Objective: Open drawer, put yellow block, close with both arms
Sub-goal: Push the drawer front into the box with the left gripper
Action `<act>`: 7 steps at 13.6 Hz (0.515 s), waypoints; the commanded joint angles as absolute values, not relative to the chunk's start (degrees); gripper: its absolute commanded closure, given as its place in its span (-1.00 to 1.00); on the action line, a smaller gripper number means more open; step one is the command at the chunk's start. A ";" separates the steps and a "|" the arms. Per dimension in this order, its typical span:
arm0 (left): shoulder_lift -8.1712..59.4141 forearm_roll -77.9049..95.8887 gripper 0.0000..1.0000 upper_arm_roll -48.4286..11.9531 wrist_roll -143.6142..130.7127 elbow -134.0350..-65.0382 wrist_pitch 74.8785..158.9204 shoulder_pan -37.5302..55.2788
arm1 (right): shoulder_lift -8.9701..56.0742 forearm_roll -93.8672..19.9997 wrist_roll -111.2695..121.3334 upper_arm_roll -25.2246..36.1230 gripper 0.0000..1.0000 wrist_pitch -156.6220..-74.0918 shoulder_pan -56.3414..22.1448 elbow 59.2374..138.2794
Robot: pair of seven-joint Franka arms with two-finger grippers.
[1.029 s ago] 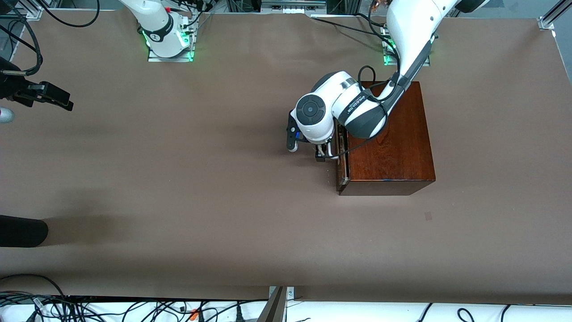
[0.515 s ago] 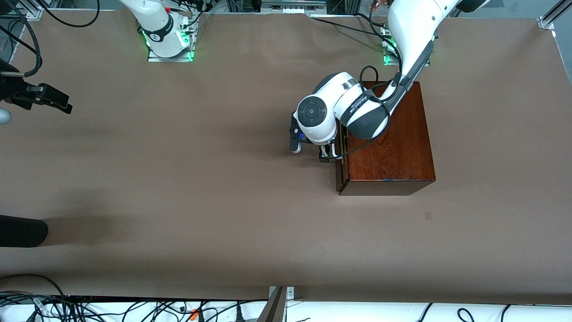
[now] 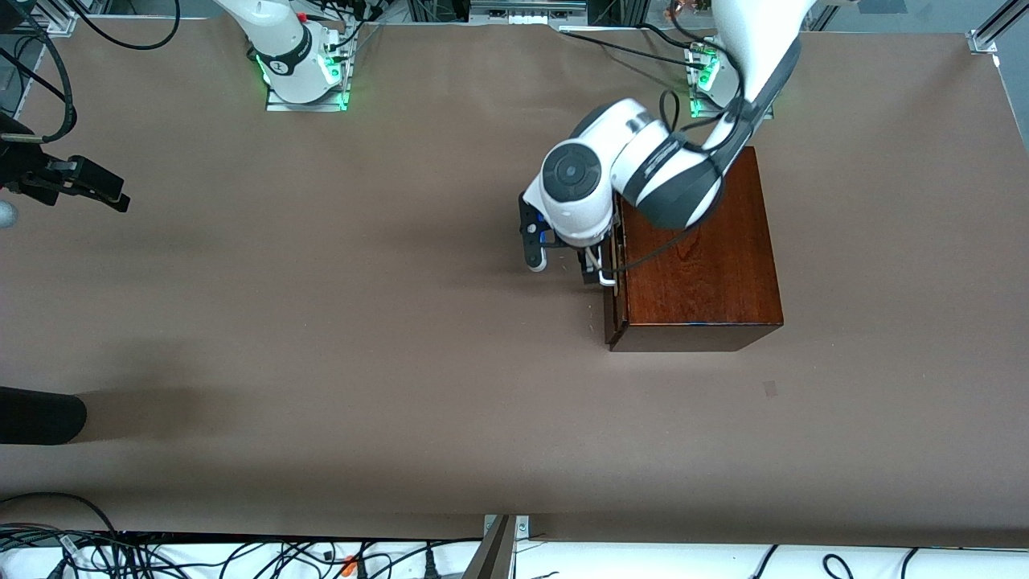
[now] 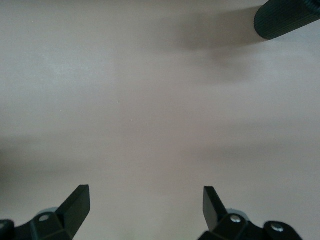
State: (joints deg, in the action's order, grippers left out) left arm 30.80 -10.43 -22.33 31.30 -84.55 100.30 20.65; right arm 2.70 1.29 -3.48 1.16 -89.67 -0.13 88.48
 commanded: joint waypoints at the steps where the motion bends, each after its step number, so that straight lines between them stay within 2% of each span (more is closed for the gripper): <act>1: 25.16 -8.17 -1.00 -22.41 17.72 -85.17 96.78 20.30 | 2.20 0.18 -2.90 0.35 -1.00 -89.30 0.97 88.59; 4: 20.05 -8.26 -1.00 -22.06 6.62 -84.03 94.23 18.73 | 2.20 0.18 -2.90 0.26 -1.00 -89.21 0.97 88.59; 7: 19.07 -8.00 -1.00 -21.88 5.27 -77.46 86.08 14.78 | 2.20 0.18 -2.90 0.35 -1.00 -89.21 0.97 88.51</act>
